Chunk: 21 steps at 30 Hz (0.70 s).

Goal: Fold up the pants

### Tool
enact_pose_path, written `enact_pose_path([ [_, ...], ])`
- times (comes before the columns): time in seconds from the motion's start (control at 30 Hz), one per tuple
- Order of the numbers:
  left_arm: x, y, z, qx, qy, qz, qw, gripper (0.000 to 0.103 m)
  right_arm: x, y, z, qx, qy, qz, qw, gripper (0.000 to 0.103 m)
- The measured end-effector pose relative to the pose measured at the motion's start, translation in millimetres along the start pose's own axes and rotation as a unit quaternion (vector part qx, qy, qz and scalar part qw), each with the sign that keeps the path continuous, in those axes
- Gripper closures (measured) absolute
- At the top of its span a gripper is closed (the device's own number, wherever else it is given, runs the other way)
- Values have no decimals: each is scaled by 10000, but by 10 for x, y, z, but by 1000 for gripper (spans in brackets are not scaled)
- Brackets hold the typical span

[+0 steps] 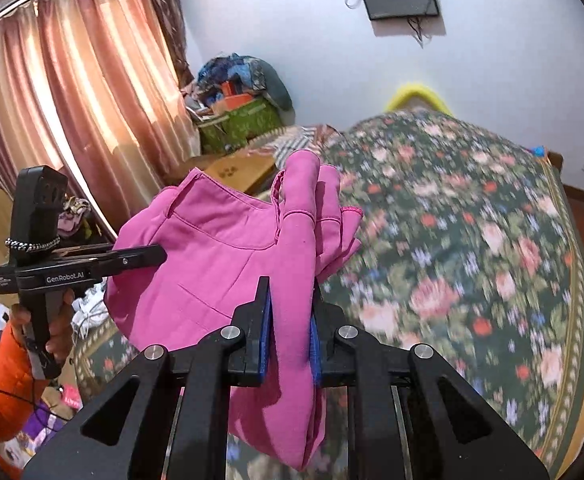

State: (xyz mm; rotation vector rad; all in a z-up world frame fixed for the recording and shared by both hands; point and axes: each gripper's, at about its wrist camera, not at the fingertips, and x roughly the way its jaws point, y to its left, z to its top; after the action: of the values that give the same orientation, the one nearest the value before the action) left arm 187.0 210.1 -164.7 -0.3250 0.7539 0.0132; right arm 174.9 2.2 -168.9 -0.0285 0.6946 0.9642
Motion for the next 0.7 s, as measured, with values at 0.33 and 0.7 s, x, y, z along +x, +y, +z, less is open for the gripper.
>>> enact_pose_path([
  [0.33,298,538,439,296,-97,396,9987,74,612,68,435,-108,-66,140,9998,89],
  [0.7,1097,1316,706,95,267,367,9989,74,1448,-49,626,196,309,234,9991,89],
])
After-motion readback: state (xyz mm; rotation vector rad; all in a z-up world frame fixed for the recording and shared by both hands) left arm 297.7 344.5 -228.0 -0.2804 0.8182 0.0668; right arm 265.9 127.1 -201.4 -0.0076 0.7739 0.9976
